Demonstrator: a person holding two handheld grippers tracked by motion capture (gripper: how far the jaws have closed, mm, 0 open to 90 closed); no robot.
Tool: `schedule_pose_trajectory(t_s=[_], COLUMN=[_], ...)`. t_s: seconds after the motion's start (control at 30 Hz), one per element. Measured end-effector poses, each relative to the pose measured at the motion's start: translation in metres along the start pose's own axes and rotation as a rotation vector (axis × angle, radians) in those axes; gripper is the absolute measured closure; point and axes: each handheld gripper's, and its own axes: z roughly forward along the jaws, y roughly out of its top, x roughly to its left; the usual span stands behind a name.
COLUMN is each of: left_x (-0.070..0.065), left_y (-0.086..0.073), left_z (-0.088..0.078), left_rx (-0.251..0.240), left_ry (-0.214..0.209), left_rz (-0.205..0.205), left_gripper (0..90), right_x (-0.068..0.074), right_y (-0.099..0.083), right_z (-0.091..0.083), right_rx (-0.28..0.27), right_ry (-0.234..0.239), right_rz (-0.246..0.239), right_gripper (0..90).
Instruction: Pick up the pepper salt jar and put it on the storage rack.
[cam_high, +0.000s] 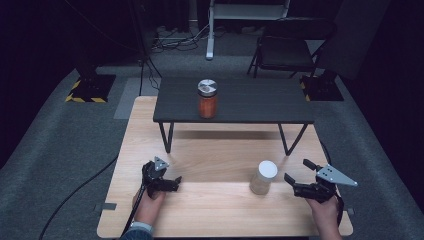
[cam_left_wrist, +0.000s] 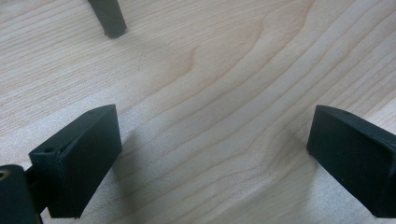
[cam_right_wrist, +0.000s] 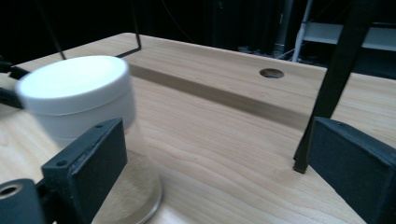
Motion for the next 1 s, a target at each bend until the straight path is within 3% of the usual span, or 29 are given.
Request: schedule_pose_trajectory(t_s=[0.4, 1.0], left_x=[0.000, 0.000], left_y=[0.000, 0.001], left_z=[0.000, 0.001], left_rx=[0.000, 0.002], left_ry=[0.000, 0.000], left_rz=[0.000, 0.000], left_gripper=[2.9, 1.9], right_x=[0.014, 0.014], right_y=[0.003, 0.007], right_z=[-0.007, 0.015], right_rx=[-0.013, 0.017], right_ry=[0.085, 0.167], right_rz=[-0.035, -0.046], right_gripper=[4.8, 6.2])
